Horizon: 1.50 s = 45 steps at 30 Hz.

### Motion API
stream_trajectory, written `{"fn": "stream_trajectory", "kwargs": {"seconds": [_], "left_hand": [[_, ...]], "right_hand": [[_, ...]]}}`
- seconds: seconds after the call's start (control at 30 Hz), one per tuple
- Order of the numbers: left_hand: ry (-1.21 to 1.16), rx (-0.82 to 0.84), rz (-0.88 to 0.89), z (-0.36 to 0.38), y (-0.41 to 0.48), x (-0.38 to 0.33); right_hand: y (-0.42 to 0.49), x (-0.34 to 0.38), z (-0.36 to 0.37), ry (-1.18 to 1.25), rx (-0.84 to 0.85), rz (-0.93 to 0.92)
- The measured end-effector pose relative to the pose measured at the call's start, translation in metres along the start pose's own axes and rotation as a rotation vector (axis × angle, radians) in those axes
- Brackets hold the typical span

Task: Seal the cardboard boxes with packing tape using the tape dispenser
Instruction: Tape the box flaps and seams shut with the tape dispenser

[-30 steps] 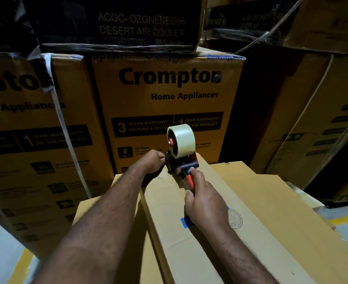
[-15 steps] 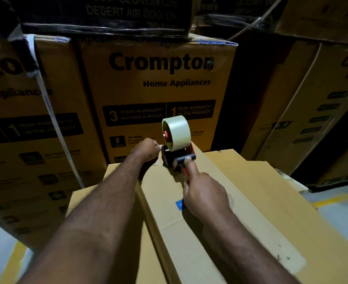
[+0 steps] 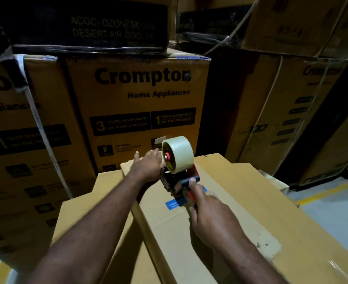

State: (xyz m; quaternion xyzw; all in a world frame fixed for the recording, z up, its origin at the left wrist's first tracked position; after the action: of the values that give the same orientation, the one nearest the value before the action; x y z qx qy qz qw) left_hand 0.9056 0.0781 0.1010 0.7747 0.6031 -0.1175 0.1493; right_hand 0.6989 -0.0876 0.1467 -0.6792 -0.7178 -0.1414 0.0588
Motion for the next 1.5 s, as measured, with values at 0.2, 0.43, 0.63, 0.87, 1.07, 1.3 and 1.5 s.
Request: {"fn": "stream_trajectory", "kwargs": {"seconds": [0.2, 0.43, 0.63, 0.87, 1.07, 1.3, 1.5], "left_hand": [[0.046, 0.142, -0.056, 0.010, 0.012, 0.027], [0.080, 0.139, -0.083, 0.003, 0.002, 0.015], [0.158, 0.160, -0.112, 0.003, -0.002, 0.009], [0.124, 0.157, 0.035, 0.019, -0.052, -0.051], [0.225, 0.262, 0.132, 0.030, -0.093, -0.058], [0.218, 0.275, 0.038, 0.024, -0.092, -0.058], [0.188, 0.267, -0.112, 0.023, -0.097, -0.057]], "right_hand": [[0.013, 0.010, -0.004, -0.069, 0.033, -0.059], [-0.013, -0.012, -0.020, -0.041, 0.073, -0.082], [-0.079, -0.037, -0.035, -0.022, 0.138, 0.018], [-0.101, -0.052, -0.043, -0.046, 0.154, 0.056], [-0.100, -0.044, -0.033, -0.050, 0.116, 0.030], [-0.093, -0.047, -0.036, -0.023, 0.146, -0.017], [-0.139, -0.071, -0.051, 0.043, 0.141, -0.032]]}}
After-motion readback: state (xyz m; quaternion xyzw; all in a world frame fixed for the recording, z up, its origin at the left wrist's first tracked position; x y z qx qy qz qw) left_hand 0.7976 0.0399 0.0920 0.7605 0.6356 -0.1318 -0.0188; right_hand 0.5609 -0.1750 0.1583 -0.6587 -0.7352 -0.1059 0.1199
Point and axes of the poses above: each hand's wrist, its own y-axis towards the middle knuckle, its own z-axis out of the palm, x = y × z, the point moved 4 cm from there along y, towards the middle knuckle, and after that the axes turned 6 degrees about -y, right-handed, at the moved point
